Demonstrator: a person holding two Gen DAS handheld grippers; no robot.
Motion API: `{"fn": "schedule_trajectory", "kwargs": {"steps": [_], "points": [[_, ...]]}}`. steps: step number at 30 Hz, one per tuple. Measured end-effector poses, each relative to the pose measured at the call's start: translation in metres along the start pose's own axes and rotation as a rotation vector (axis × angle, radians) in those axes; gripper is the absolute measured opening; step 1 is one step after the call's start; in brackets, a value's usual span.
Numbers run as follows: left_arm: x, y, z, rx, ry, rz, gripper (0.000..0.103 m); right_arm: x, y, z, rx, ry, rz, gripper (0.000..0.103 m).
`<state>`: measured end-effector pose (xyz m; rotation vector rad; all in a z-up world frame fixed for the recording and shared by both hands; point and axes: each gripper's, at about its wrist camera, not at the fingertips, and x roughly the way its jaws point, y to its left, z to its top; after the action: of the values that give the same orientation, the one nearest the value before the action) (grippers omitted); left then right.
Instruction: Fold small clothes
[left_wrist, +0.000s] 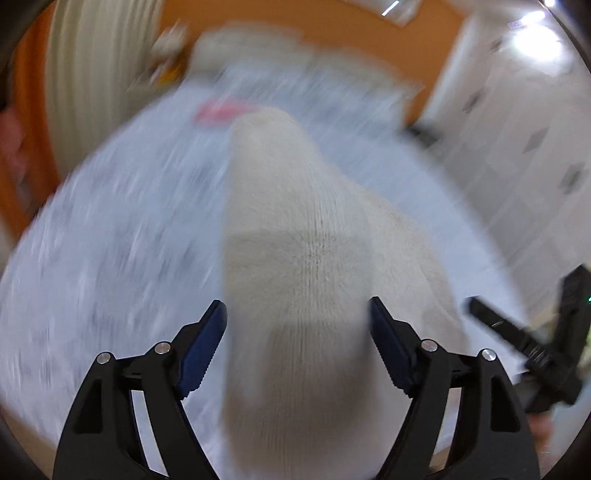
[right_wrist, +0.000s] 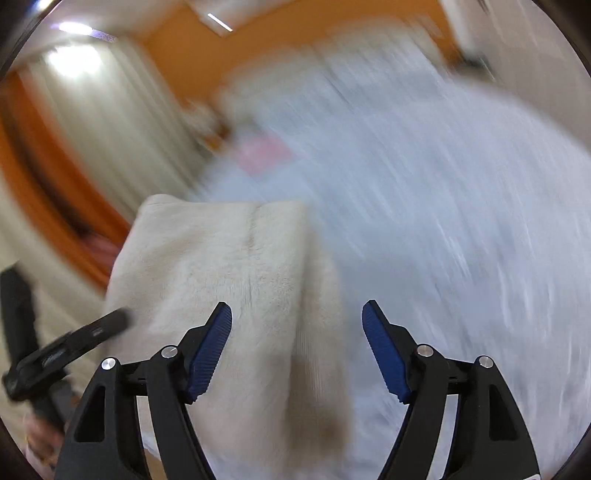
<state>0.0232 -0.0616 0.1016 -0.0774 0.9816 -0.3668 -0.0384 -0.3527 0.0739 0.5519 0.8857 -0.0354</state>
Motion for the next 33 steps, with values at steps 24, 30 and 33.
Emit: {"fn": "schedule_trajectory", "kwargs": {"steps": [24, 30, 33], "points": [[0.124, 0.020, -0.065, -0.031, 0.151, 0.161, 0.089, 0.137, 0.014, -0.045, -0.121, 0.392, -0.032, 0.020], [0.089, 0.061, -0.068, -0.268, 0.106, 0.078, 0.087, 0.092, -0.009, -0.049, -0.034, 0.283, -0.019, 0.081], [0.102, 0.077, -0.081, -0.340, 0.168, 0.051, 0.089, 0.117, -0.008, -0.060, -0.035, 0.388, 0.040, 0.028]]}}
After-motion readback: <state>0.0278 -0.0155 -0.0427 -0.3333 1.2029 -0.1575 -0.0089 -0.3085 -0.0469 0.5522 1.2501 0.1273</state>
